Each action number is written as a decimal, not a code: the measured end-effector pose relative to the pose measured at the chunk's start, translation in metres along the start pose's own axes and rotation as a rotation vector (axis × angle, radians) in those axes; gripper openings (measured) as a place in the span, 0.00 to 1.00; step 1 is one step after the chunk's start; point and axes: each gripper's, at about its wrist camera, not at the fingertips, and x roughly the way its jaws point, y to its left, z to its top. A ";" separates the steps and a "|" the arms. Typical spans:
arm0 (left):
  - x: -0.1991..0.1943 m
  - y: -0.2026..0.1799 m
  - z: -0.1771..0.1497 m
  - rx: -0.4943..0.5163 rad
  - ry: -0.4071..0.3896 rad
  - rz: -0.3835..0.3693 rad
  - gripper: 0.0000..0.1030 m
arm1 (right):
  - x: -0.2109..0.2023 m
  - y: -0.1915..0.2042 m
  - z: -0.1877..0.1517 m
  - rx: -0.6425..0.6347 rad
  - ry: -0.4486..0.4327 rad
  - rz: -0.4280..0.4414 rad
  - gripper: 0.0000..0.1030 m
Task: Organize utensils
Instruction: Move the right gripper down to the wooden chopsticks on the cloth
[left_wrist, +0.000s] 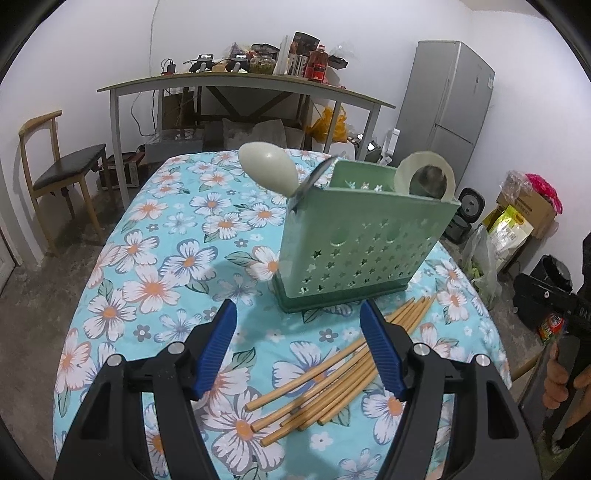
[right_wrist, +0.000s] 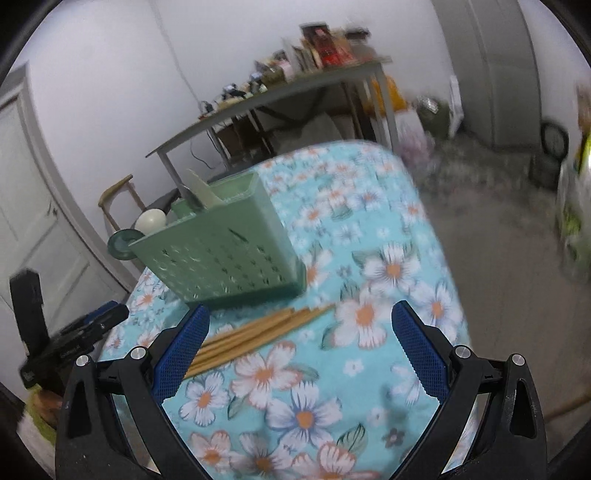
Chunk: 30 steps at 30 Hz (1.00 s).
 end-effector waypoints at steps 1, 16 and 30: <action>0.001 0.000 -0.001 0.006 0.003 0.004 0.65 | 0.003 -0.006 -0.003 0.036 0.026 0.027 0.91; 0.014 0.003 -0.023 0.033 0.036 -0.005 0.65 | 0.081 -0.019 -0.027 0.430 0.298 0.268 0.37; 0.017 0.015 -0.026 -0.015 0.028 -0.057 0.65 | 0.128 -0.024 -0.034 0.631 0.329 0.200 0.21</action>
